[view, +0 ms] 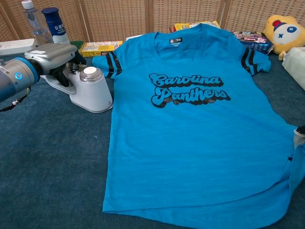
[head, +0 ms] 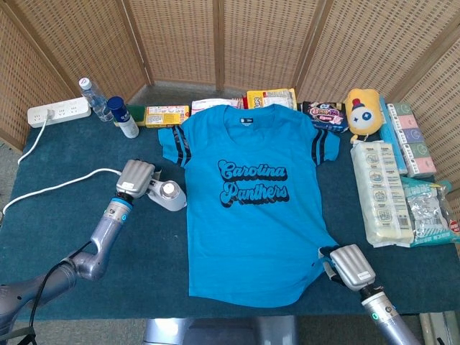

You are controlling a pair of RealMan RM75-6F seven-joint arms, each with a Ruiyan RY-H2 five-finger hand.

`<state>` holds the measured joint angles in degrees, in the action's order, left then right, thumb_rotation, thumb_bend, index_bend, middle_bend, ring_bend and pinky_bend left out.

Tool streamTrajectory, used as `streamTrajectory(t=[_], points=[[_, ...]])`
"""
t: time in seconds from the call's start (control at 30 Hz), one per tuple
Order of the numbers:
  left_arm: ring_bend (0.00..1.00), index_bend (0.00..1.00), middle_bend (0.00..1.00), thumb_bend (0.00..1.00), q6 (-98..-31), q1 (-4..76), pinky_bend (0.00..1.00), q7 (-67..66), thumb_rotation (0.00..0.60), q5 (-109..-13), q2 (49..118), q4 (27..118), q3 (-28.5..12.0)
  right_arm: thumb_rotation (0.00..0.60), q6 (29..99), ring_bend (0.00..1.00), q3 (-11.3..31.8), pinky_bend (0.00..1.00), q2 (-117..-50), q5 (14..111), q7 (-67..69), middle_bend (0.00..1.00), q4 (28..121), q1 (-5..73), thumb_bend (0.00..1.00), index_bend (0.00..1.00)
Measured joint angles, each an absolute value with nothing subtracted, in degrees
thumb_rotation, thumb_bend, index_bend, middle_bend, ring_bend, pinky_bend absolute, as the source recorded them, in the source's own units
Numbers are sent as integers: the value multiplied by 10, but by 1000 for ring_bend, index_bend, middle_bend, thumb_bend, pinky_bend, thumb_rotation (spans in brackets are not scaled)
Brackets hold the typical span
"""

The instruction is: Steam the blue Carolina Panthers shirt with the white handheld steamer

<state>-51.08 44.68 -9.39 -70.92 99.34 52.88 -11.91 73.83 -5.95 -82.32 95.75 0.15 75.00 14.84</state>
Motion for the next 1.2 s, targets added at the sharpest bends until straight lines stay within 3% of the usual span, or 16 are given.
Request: streamTrajectory(t=[0.33,1.2], points=[[674,799,745,382,-513,434,771,-84,600,-689,977,565,-126,600,738,656,-60,800,-819,956,-3,589,757,147,613,616],[693,799,767,368,-551,404,781,16,600,-694,940,650,-143,600,741,657,-60,802,-810,964,-13,593,774,149,611,619]])
